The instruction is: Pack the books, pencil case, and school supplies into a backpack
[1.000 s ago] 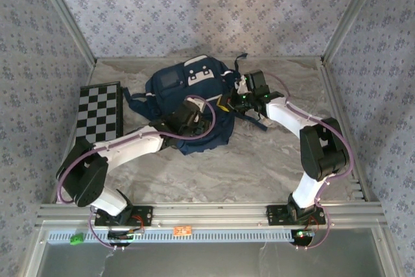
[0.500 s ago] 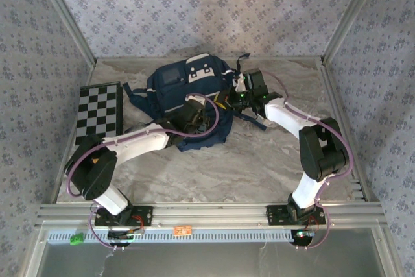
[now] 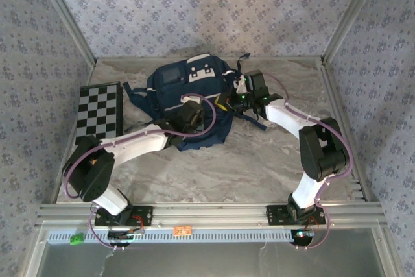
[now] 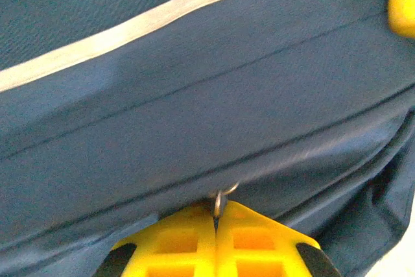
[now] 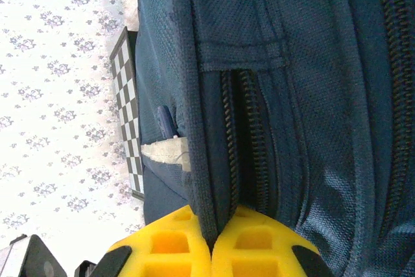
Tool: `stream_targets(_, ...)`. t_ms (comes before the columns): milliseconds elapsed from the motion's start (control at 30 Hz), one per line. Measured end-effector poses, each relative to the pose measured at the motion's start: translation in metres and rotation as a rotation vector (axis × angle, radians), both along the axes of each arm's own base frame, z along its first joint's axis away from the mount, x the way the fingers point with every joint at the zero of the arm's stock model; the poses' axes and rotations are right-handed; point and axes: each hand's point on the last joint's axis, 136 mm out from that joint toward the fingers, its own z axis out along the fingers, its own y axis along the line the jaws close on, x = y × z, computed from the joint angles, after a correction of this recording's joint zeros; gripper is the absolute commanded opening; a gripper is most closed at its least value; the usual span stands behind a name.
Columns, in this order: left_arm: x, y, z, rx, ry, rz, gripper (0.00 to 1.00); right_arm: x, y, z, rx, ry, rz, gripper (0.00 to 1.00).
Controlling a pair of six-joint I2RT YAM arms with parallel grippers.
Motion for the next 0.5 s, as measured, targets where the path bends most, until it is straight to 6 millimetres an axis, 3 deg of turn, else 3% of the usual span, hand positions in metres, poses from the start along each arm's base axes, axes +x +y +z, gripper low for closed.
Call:
stream_targets(100,-0.007,0.017,-0.001,0.016,0.005,0.002,0.0,-0.001,-0.004,-0.001,-0.002,0.004,0.008,0.0)
stream_targets(333,-0.004,0.086,-0.01,0.092,0.024,0.094,0.0,0.009,-0.02,0.006,-0.01,0.014,-0.002,0.0)
stream_targets(500,-0.008,0.084,-0.013,0.102,0.043,0.046,0.0,0.016,-0.02,0.012,-0.007,0.015,0.002,0.0)
